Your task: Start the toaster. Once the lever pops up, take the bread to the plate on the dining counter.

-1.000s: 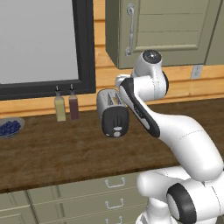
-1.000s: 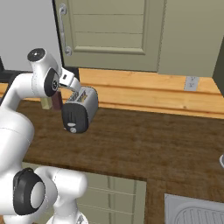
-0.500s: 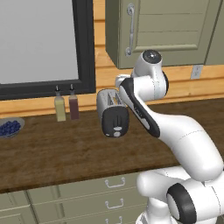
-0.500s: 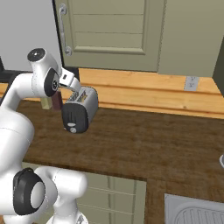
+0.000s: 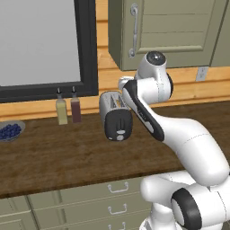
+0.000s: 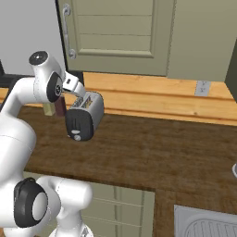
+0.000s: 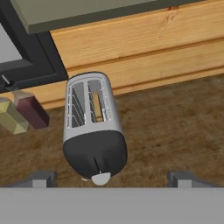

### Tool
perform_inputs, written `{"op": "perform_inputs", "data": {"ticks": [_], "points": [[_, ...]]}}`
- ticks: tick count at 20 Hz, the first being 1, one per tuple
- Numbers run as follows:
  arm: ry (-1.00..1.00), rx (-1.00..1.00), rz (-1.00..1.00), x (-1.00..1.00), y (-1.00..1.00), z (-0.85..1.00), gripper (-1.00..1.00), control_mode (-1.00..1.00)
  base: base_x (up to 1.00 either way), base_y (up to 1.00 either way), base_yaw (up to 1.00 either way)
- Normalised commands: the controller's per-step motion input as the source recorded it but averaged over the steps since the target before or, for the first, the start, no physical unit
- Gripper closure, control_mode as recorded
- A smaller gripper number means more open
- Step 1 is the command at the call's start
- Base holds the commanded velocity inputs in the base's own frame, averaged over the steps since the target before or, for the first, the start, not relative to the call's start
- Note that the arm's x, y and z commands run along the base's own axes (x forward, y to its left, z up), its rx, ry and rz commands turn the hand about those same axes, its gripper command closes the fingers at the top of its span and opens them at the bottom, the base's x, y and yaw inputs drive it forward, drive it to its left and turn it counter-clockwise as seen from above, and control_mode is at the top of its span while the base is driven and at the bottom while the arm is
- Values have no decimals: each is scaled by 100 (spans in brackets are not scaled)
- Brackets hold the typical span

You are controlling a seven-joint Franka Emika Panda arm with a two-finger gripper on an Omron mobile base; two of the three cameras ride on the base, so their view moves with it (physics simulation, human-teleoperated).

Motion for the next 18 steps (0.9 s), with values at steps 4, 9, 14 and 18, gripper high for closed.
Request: {"op": "perform_inputs", "data": {"ticks": [4,9,14,18], "points": [[0,0,0,0,0,0,-100,-100,0,0,0],[0,0,0,0,0,0,-100,-100,0,0,0],[0,0,0,0,0,0,-100,-100,0,0,0],[0,0,0,0,0,0,-100,-100,0,0,0]]}}
